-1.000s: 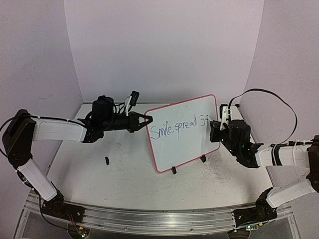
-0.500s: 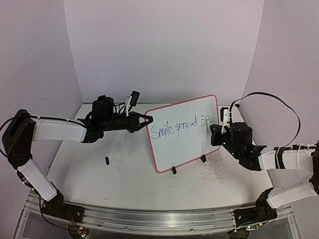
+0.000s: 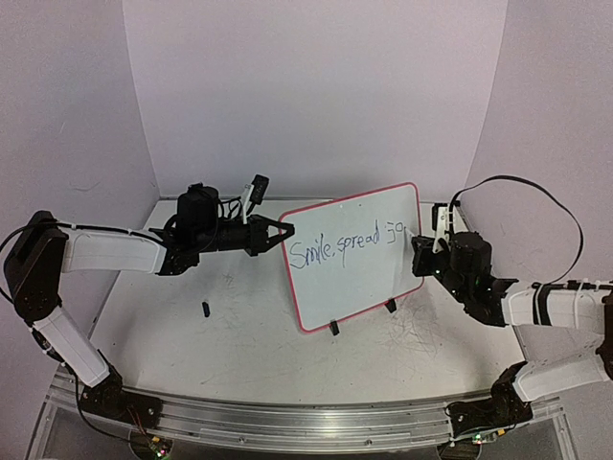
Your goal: Write a sentence on the whiteboard
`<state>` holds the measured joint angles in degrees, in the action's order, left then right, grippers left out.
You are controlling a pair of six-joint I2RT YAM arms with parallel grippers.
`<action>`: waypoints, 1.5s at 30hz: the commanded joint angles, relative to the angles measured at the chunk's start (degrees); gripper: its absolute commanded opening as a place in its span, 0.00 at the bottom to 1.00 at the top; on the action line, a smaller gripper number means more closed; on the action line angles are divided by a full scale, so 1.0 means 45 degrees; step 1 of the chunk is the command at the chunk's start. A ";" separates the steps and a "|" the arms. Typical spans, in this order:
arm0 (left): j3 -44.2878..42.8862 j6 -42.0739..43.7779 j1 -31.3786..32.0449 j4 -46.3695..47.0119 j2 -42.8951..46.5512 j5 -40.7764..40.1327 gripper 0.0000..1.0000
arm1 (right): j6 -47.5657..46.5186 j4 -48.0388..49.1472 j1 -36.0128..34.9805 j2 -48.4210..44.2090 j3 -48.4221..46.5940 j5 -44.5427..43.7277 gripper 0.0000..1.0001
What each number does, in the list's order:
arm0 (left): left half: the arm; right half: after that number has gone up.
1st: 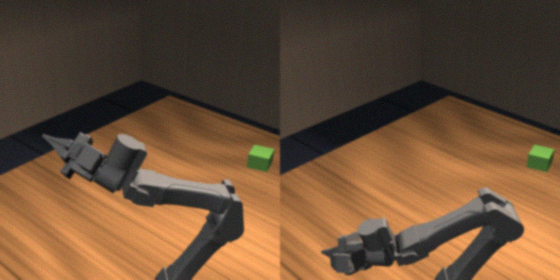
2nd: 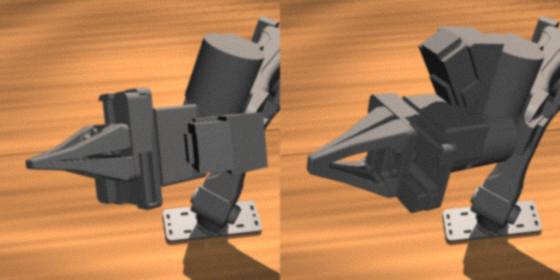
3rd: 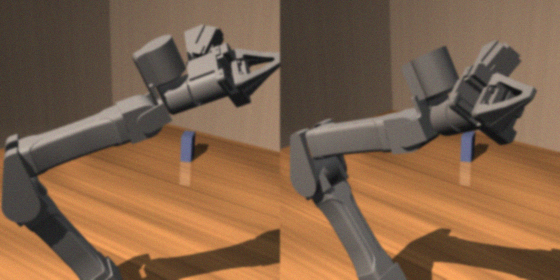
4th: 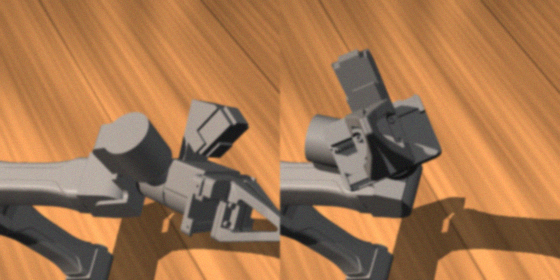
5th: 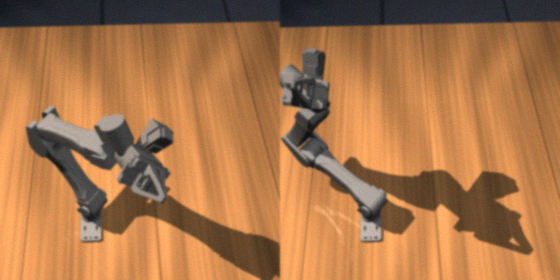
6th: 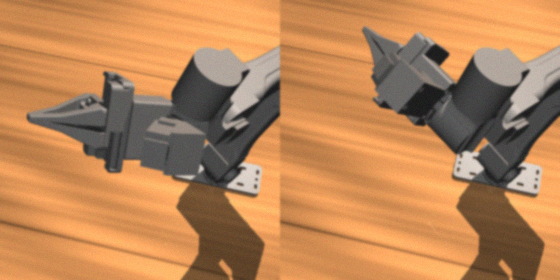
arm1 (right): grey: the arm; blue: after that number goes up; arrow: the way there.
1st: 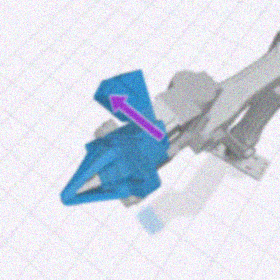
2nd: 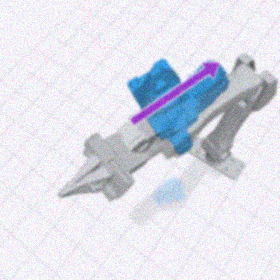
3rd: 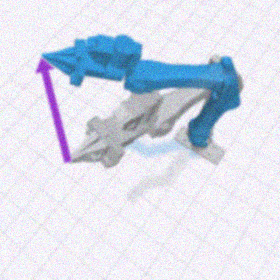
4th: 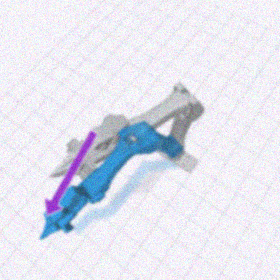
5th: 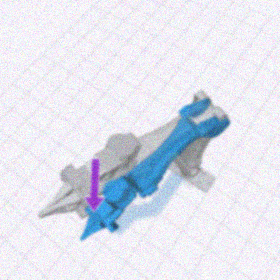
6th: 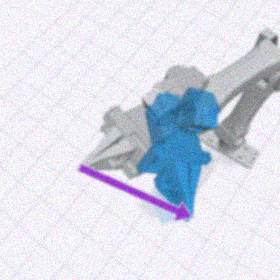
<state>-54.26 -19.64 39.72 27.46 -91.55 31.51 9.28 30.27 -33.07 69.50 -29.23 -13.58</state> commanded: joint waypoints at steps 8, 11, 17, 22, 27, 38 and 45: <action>0.0081 0.0927 0.0137 -0.1005 0.0090 0.0248 0.00 | -0.0362 0.0701 0.0064 0.0191 -0.0749 -0.0079 0.00; 0.0084 0.0928 0.0137 -0.1005 0.0102 0.0247 0.00 | -0.0357 0.0752 0.0064 0.0497 -0.0856 -0.0041 0.00; 0.0092 0.0946 0.0137 -0.1006 0.0167 0.0241 0.00 | -0.0131 0.0663 0.0064 0.0596 -0.0679 -0.0174 0.00; 0.0089 0.0965 0.0137 -0.1004 0.0181 0.0237 0.00 | 0.0055 0.0359 0.0064 0.0410 -0.0443 -0.0197 0.00; 0.0074 0.0948 0.0137 -0.1005 0.0157 0.0243 0.00 | 0.0244 0.0122 0.0062 0.0185 -0.0093 -0.0261 0.00; 0.0101 0.0927 0.0139 -0.1005 0.0164 0.0269 0.00 | 0.0194 0.0287 0.0062 0.0385 -0.0283 -0.0548 0.00; 0.0093 0.0946 0.0150 -0.1005 0.0171 0.0248 0.00 | -0.0029 0.0566 0.0063 0.0757 -0.0823 -0.0843 0.00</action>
<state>-54.26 -19.71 39.70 27.33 -91.55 31.40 9.98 30.40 -33.04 71.62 -29.69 -15.65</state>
